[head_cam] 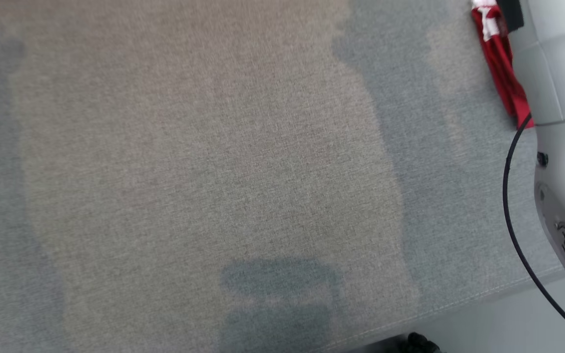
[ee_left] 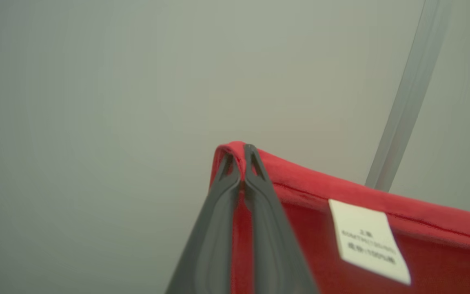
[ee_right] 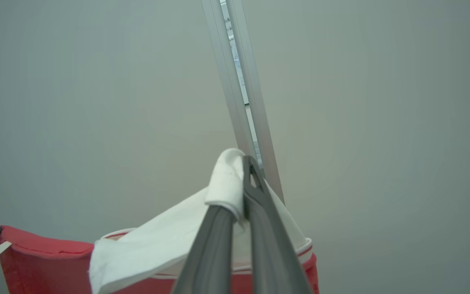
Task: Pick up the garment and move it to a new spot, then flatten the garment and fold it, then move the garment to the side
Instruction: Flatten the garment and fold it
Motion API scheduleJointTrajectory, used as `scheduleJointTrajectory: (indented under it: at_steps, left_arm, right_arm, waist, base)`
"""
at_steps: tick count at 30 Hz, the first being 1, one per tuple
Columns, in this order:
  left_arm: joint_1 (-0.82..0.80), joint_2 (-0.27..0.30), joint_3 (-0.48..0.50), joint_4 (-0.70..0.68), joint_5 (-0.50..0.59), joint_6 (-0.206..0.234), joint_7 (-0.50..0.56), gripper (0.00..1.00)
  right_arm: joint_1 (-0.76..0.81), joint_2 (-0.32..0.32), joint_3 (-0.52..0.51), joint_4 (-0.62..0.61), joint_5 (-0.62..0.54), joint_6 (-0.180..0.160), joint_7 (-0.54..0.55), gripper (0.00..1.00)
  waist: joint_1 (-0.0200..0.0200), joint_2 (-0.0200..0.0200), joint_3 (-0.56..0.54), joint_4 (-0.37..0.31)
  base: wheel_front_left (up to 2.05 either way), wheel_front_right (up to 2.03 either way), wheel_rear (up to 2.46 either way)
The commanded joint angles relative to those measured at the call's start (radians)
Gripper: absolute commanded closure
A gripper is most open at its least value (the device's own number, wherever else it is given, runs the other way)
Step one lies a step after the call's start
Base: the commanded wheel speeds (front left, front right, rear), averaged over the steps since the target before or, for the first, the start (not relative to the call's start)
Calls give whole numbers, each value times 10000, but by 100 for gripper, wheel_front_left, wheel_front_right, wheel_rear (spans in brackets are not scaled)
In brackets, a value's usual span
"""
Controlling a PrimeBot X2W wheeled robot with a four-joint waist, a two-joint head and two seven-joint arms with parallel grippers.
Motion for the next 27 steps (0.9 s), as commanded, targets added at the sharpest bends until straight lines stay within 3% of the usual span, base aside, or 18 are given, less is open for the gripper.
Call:
scheduleJointTrajectory:
  at_steps: [1, 10, 16, 26, 27]
  left_arm:
    - [-196, 77, 153, 237, -85, -76, -168, 100]
    - [-636, 19, 479, 782, -132, -820, -462, 100]
    - [-536, -379, 620, 760, -317, -1212, -456, 100]
    - [1679, -1087, 902, -162, -1204, -1497, -452, 100]
    - [2576, -1205, 768, -580, -1577, -1498, -450, 100]
  right_arm:
    - [225, -34, 74, -181, 83, 4, -84, 100]
    - [1036, -33, 92, -1347, 196, 4, -72, 100]
    - [1662, -11, 256, -1839, -28, 4, -66, 100]
    - [4209, -49, 279, -3019, -72, 4, -45, 100]
    - [5097, -66, 116, -3267, 189, 4, 107, 100]
  waist:
    - [-2, 0, 1152, -255]
    - [-2, 0, 1245, -194]
    - [-2, 0, 1022, 38]
    - [-2, 0, -134, 667]
    - [-2, 0, -557, 794]
  base:
    - [0, 0, 0]
    - [0, 0, 0]
    - [0, 0, 0]
    - [0, 0, 0]
    - [0, 0, 0]
